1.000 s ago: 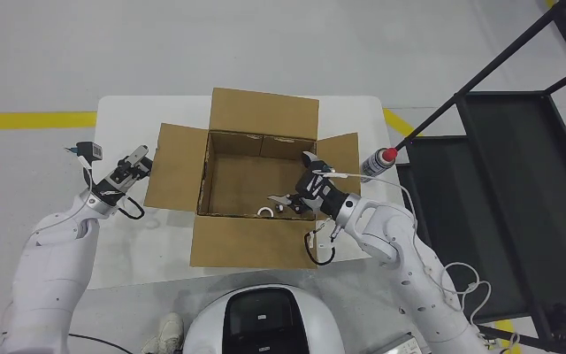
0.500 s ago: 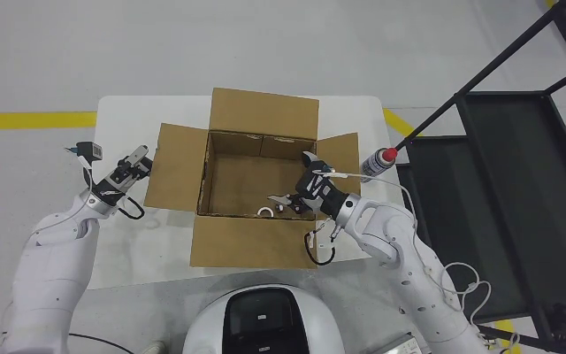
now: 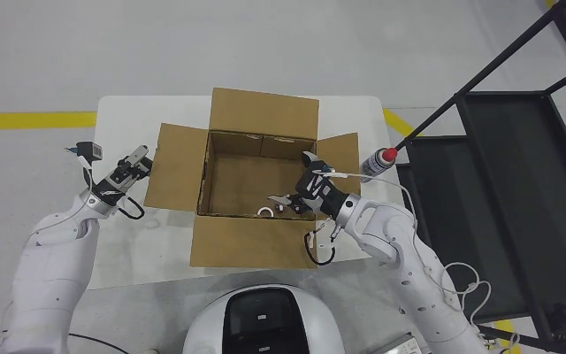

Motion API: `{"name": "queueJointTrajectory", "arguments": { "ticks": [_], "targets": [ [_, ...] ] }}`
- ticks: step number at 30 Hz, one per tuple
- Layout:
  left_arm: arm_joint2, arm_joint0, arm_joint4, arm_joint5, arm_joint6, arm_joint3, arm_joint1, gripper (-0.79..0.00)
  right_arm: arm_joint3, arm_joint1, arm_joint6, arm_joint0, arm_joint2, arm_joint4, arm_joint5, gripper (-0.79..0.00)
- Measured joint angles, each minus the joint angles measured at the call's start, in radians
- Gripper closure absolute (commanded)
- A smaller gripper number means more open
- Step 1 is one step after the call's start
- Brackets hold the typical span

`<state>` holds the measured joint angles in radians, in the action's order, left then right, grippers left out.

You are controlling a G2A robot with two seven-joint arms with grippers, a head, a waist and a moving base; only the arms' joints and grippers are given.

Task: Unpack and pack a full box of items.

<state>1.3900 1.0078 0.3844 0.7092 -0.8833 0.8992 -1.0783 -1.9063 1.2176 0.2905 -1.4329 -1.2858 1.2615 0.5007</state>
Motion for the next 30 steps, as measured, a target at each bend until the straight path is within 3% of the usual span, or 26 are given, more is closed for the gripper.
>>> {"name": "queueJointTrajectory", "arguments": {
  "ticks": [30],
  "targets": [
    [0.0,0.0,0.0,0.0,0.0,0.0,0.0,-0.785,0.0,0.0,0.0,0.0,0.0,0.0,0.0,-0.785]
  ]
}}
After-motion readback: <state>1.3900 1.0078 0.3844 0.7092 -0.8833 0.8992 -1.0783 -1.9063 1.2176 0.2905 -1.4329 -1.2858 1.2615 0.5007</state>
